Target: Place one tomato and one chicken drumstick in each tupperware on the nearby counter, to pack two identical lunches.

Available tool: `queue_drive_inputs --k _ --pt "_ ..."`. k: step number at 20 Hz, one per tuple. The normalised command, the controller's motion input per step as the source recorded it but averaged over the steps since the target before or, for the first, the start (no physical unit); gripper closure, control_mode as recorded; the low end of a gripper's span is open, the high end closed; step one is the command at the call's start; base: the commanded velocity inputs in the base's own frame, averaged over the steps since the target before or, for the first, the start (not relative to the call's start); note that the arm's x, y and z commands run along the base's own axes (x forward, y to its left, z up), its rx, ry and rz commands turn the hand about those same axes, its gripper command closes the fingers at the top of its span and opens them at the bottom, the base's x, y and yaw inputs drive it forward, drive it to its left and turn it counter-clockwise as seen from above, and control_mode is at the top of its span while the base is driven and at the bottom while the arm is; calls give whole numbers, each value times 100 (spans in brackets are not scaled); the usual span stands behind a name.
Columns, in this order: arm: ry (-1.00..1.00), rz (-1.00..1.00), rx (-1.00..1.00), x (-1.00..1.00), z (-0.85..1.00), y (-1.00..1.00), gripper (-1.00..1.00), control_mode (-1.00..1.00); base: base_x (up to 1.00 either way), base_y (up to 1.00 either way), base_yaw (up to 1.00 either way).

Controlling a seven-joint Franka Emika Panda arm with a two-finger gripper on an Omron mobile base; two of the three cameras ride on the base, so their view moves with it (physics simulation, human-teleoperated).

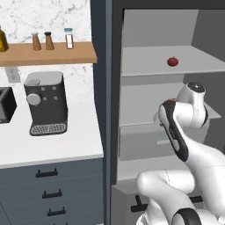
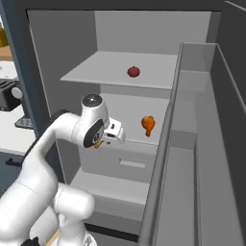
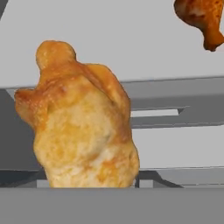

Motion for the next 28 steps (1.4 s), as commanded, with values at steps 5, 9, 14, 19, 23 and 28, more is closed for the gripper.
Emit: queue_drive_inputs --k 5,9,14,19,23,28 --pt "6 0 -2 -100 56 1 100 -100 0 0 0" --pt "1 0 -3 -100 2 7 100 -100 0 0 0" --pt "0 0 0 0 0 0 100 100 -100 23 0" --pt "0 0 0 0 0 0 100 100 -74 92 5" --pt "0 0 0 0 0 0 100 100 -6 100 2" --pt "0 0 0 0 0 0 100 100 25 100 0"
